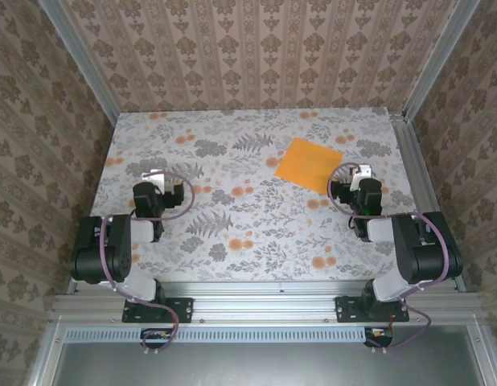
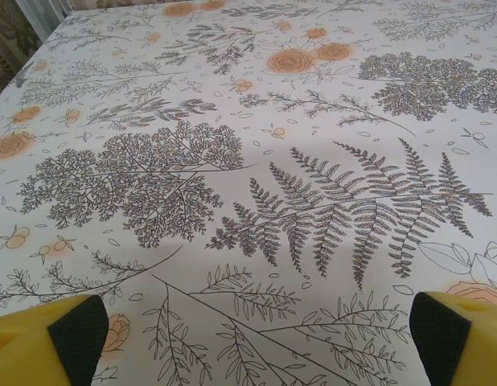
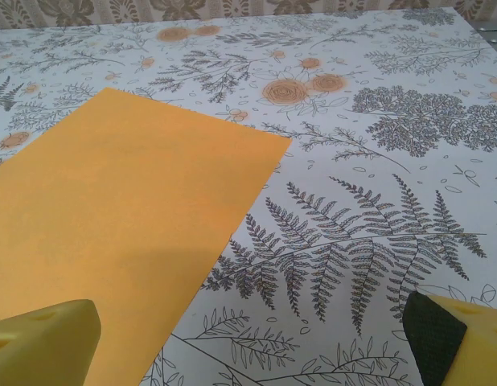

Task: Fold a paper plane with a square sheet of paper (pick it up from the middle)
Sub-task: Move the square sheet of paper to the center of the table.

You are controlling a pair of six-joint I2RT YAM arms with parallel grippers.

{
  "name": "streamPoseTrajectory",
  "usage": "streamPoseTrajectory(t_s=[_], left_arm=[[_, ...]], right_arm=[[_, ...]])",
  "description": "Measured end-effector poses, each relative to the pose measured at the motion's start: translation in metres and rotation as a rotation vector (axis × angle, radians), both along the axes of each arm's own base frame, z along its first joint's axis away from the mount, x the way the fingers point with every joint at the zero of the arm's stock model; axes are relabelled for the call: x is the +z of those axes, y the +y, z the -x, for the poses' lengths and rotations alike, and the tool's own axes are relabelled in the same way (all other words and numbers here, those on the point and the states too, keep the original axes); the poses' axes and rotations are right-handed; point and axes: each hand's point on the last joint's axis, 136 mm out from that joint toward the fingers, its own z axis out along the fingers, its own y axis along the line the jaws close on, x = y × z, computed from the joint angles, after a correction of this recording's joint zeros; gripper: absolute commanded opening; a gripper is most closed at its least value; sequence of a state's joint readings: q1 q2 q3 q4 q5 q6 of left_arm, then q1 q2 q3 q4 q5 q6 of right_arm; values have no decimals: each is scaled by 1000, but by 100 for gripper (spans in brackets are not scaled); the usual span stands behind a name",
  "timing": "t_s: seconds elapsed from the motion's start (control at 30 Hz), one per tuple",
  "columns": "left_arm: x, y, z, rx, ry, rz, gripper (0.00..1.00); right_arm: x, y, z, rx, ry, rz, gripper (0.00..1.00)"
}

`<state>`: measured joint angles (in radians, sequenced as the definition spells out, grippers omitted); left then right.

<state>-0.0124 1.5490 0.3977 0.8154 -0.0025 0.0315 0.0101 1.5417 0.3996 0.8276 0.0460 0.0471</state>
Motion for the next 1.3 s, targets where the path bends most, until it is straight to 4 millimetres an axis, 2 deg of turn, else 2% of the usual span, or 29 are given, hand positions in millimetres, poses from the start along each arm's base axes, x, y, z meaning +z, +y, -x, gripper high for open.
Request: streamPoseTrajectory(t_s=[0.63,0.73,0.8,1.03,1.13,1.3], left_arm=[[0,-1,0,-5,0,2,100],[5,-3,1,-13,-8,-6,100],[18,-5,2,-18,-30,-13,100],[84,-14,6,-15,-115,2,100],[107,-21,4,-12,-109,65,100],[119,-43,-1,-38,-5,201,100]], right_arm=[[0,0,0,0,0,0,100],[4,0,1,0,-7,0,100],[18,0,5,-1,-22,0,100],[103,7,15,28,-148,-49,100],[124,23,15,75,-123,-89,100],[135,59,15,154,2,-167,100]])
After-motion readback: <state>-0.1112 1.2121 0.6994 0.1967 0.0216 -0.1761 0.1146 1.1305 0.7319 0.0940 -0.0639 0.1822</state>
